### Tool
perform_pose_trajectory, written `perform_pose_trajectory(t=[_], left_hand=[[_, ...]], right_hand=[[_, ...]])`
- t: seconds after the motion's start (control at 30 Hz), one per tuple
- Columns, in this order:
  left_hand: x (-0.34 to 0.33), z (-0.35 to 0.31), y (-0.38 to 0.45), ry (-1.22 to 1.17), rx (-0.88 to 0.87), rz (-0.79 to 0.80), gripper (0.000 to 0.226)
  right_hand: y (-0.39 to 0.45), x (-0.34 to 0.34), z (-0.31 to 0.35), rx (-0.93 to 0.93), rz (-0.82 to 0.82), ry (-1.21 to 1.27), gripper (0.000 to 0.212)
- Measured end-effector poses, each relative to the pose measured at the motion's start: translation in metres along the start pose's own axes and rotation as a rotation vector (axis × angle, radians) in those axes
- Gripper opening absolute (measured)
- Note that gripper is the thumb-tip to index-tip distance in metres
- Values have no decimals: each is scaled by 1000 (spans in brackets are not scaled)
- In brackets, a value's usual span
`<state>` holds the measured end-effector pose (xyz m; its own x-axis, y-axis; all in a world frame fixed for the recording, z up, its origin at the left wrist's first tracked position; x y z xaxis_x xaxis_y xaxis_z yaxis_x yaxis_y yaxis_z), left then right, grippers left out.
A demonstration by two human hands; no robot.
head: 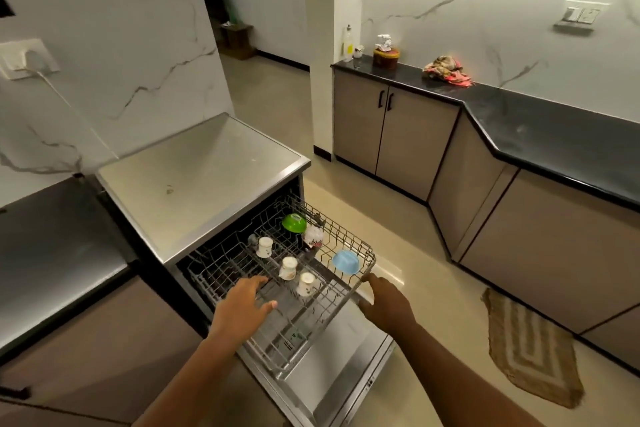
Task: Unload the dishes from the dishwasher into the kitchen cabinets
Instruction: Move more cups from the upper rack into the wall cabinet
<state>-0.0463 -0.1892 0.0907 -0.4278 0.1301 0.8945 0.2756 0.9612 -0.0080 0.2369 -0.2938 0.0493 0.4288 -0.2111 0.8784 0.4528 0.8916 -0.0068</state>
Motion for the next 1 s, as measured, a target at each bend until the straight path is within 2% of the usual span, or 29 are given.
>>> perform_pose_trajectory(t=[0.4,0.57,0.73,0.9,1.0], left_hand=[[-86,31,144,120,-52,242,57],[-124,41,190,167,-40,270,55],[-171,58,229,289,49,300,62],[-218,69,254,341,180,330,81],[-249,81,268,367,209,358,81]], right_hand=[[96,-72,-13,-109,91,-29,58],[132,-111,-9,-102,112,1,56],[169,-171,-9,-96,290,27,56],[203,-226,-12,-44,374,46,62],[219,-261,-13,-43,429,51,65]])
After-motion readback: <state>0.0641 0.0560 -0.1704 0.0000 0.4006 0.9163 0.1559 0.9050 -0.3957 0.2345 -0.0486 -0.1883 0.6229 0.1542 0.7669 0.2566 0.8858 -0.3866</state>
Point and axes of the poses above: each hand's wrist, its own y-axis towards the middle knuckle, its own x-axis out of the back of the hand, z = x × y, the point moved 7 cm from there along y, towards the middle knuckle, and after that the axes turned 13 degrees about -z, right-handed, at the moved point
